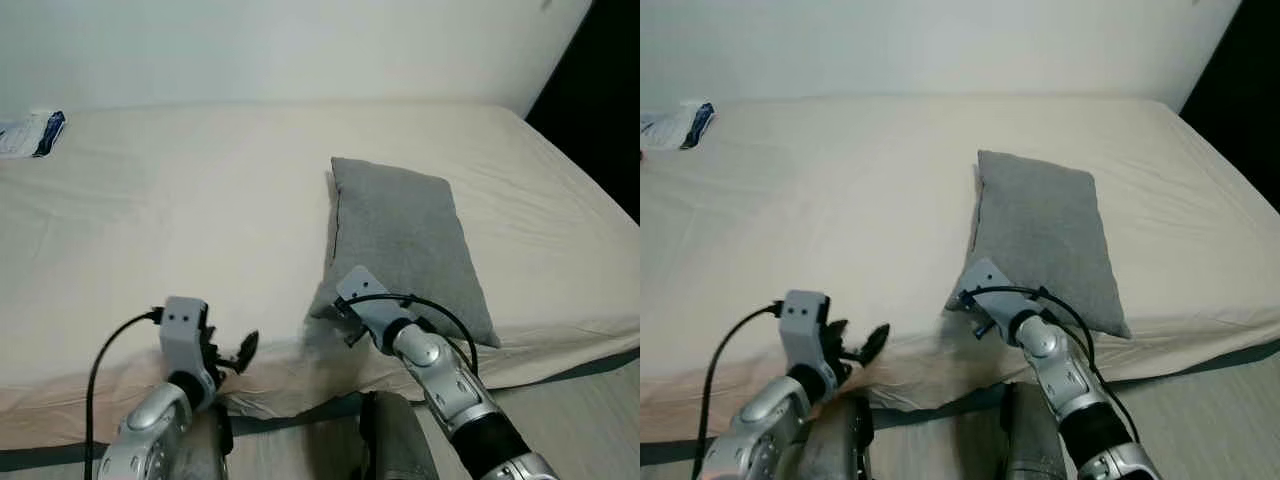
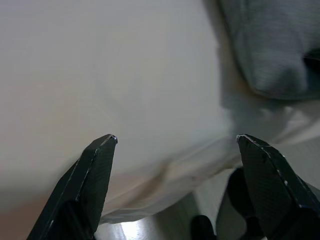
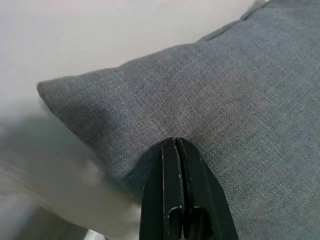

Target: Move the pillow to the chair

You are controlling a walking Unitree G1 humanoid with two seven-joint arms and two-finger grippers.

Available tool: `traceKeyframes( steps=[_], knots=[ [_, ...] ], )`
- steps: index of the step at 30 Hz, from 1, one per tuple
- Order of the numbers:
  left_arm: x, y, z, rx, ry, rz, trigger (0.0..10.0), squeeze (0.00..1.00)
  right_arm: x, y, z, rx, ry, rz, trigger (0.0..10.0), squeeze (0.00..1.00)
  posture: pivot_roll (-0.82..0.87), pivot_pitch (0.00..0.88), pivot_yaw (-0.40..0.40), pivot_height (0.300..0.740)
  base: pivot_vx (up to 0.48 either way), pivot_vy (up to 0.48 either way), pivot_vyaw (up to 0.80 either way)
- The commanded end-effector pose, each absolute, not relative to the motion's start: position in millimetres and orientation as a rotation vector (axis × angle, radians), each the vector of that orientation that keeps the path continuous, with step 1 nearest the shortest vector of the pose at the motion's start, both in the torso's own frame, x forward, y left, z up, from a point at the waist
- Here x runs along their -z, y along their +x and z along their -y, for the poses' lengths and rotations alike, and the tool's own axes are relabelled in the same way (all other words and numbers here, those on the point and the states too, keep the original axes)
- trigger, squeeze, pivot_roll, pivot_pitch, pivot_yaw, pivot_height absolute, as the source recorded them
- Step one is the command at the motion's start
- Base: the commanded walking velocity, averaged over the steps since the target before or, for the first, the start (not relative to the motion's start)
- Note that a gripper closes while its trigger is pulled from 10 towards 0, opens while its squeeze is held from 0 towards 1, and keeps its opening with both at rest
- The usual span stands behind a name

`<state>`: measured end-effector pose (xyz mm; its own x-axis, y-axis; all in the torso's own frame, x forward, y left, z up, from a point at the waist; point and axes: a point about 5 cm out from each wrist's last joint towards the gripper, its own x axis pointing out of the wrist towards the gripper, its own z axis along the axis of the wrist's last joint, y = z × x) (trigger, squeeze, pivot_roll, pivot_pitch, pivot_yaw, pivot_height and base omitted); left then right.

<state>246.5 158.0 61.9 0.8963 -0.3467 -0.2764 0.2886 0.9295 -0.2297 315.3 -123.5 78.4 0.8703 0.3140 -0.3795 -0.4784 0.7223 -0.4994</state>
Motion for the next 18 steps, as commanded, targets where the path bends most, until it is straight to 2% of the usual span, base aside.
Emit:
traceKeyframes(
  steps=[1, 5, 9, 13, 14, 15, 16, 18],
  knots=[
    [-62.3, 245.1, -155.6, 0.356, -0.169, -0.328, 10.0, 0.0, -76.3, 312.3, 133.8, -0.424, -0.645, -0.332, 10.0, 0.0, 0.01, 0.109, -0.093, 0.561, 0.0, 0.0, 0.0],
    [-64.6, 248.3, -155.4, 0.336, -0.165, -0.312, 10.0, 0.0, -80.8, 310.8, 136.1, -0.433, -0.661, -0.343, 10.0, 0.0, 0.01, 0.11, -0.094, 0.552, 0.0, 0.0, 0.0],
    [-65.2, 246.6, -158.0, 0.327, -0.216, -0.318, 10.0, 0.0, -86.2, 299.0, 132.3, -0.534, -0.77, -0.421, 10.0, 0.0, 0.01, 0.108, -0.098, 0.547, 0.0, 0.0, 0.0],
    [-66.3, 233.7, -151.6, 0.437, -0.267, -0.336, 10.0, 0.0, -87.3, 284.1, 126.8, -0.626, -0.775, -0.477, 10.0, 0.0, 0.02, 0.1, -0.1, 0.547, 0.0, 0.0, 0.0],
    [-67.3, 230.4, -149.4, 0.468, -0.277, -0.342, 10.0, 0.0, -88.3, 281.9, 128.5, -0.631, -0.808, -0.488, 10.0, 0.69, 0.03, 0.097, -0.099, 0.547, 0.0, 0.0, 0.0],
    [-67.3, 230.4, -149.4, 0.468, -0.277, -0.342, 10.0, 0.0, -88.3, 281.9, 128.5, -0.631, -0.808, -0.488, 10.0, 0.69, 0.03, 0.097, -0.099, 0.547, 0.0, 0.0, 0.0],
    [-68.9, 226.0, -145.9, 0.511, -0.29, -0.35, 10.0, 0.0, -95.5, 280.5, 132.6, -0.619, -0.847, -0.481, 10.0, 1.0, 0.02, 0.091, -0.103, 0.547, 0.0, 0.0, 0.0],
    [-69.1, 225.1, -145.2, 0.519, -0.291, -0.351, 10.0, 0.0, -98.2, 280.3, 133.7, -0.611, -0.855, -0.478, 10.0, 1.0, 0.02, 0.091, -0.103, 0.547, 0.0, 0.0, 0.0]
  ],
)
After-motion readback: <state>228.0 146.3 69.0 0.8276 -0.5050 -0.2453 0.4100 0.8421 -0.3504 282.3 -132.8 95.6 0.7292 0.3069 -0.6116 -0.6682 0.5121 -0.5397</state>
